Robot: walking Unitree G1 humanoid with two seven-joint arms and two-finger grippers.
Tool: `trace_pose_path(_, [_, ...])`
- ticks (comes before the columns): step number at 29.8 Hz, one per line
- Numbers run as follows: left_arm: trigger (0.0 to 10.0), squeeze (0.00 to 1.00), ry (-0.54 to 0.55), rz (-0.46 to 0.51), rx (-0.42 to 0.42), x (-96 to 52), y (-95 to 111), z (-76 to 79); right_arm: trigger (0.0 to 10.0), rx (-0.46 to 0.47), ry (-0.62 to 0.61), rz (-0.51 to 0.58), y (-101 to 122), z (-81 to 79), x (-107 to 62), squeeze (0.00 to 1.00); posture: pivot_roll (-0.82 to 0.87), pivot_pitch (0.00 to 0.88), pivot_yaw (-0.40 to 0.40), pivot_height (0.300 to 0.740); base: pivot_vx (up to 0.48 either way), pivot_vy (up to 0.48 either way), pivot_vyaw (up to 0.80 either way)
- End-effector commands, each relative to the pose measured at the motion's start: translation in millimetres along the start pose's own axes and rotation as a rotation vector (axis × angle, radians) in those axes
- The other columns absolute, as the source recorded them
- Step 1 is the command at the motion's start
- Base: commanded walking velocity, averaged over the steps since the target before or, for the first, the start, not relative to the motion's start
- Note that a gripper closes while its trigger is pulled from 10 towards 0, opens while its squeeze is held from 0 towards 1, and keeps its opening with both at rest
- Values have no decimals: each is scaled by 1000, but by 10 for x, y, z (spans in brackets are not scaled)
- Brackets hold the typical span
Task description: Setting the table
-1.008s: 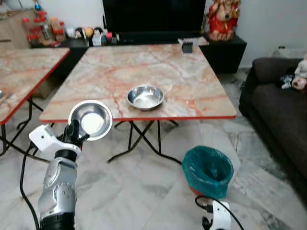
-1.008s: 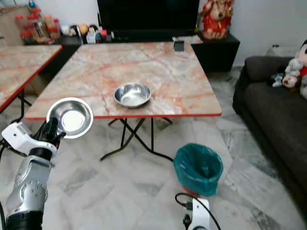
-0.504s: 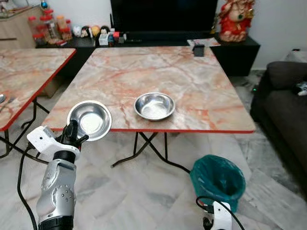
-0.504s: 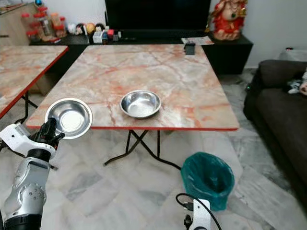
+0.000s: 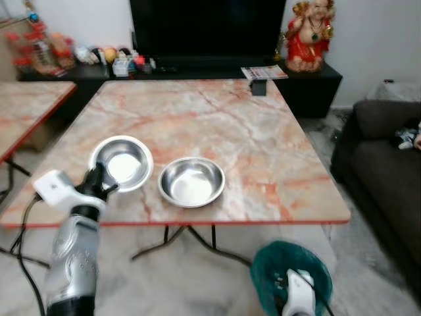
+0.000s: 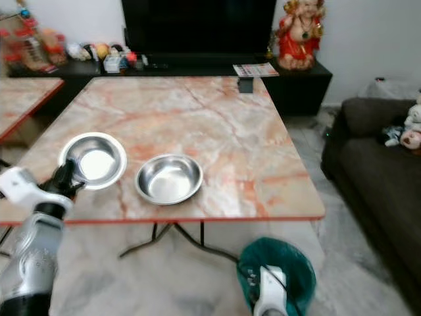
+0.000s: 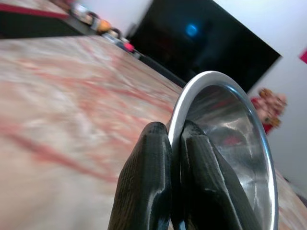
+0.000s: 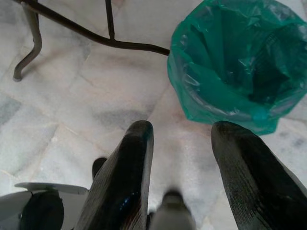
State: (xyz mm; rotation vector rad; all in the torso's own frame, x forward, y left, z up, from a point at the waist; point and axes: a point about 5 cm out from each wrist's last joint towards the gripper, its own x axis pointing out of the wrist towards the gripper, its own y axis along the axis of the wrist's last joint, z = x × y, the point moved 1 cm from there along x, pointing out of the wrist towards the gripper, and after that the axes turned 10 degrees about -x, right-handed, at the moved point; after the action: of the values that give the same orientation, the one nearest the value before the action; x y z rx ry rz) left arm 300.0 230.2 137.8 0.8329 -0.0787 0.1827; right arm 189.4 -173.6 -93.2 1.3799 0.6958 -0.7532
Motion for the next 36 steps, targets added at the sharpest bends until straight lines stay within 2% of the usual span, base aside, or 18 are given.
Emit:
trace_pose_path(1, [10000, 0, -59, -32, -1, 11, -38, 109, 10000, 0, -19, -15, -50, 79, -11, 0, 87, 0, 23, 740, 0, 0, 0])
trace_pose_path(5, [10000, 0, -144, -104, 8, -20, -121, 205, 10000, 1, -17, -13, -45, 67, -9, 0, 91, 0, 24, 740, 0, 0, 0])
trace_pose_path(7, [10000, 0, -204, -177, 26, -55, -206, 276, 10000, 3, -17, -13, -41, 55, -8, 0, 94, 0, 28, 740, 0, 0, 0])
trace_pose_path(12, [10000, 0, -256, -263, 22, -81, -318, 366, 10000, 13, -17, -16, -53, 35, -10, 0, 92, 0, 36, 740, 0, 0, 0])
trace_pose_path(13, [10000, 0, -287, -316, 26, -86, -398, 434, 10000, 15, -16, -19, -66, 25, -12, 0, 97, 0, 41, 740, 0, 0, 0])
trace_pose_path(14, [10000, 0, -287, -316, 26, -86, -398, 434, 10000, 15, -16, -19, -66, 25, -12, 0, 97, 0, 41, 740, 0, 0, 0])
trace_pose_path(16, [10000, 0, -361, -393, 65, -107, -557, 588, 10000, 18, -14, -24, -88, -4, -17, 0, 89, 0, 49, 740, 0, 0, 0])
trace_pose_path(18, [10000, 0, -358, -401, 52, -96, -593, 618, 10000, 18, -13, -25, -92, -11, -17, 0, 85, 0, 51, 740, 0, 0, 0])
trace_pose_path(21, [10000, 0, -320, -440, -4, -20, -767, 735, 10000, 18, -9, -28, -103, -31, -20, 0, 77, 0, 57, 740, 0, 0, 0])
trace_pose_path(24, [10000, 0, -288, -443, -43, 31, -818, 774, 10000, 21, -10, -28, -106, -32, -20, 0, 71, 0, 60, 740, 0, 0, 0])
trace_pose_path(26, [10000, 0, -281, -436, -43, 88, -832, 819, 10000, 23, -12, -28, -105, -24, -20, 0, 71, 0, 61, 740, 0, 0, 0])
trace_pose_path(30, [10000, 0, -281, -437, -40, 89, -834, 824, 10000, 23, -12, -28, -105, -24, -21, 0, 71, 0, 61, 740, 0, 0, 0])
trace_pose_path(31, [10000, 0, -230, -411, -83, 206, -809, 850, 10000, 25, -14, -24, -90, -18, -17, 0, 68, 0, 61, 740, 0, 0, 0])
trace_pose_path(33, [10000, 0, -129, -375, -99, 335, -769, 785, 10000, 29, -17, -21, -78, -12, -15, 0, 67, 0, 63, 740, 0, 0, 0])
trace_pose_path(36, [10000, 0, -66, -364, -107, 378, -747, 722, 10000, 32, -18, -21, -80, -13, -15, 0, 69, 0, 65, 740, 0, 0, 0])
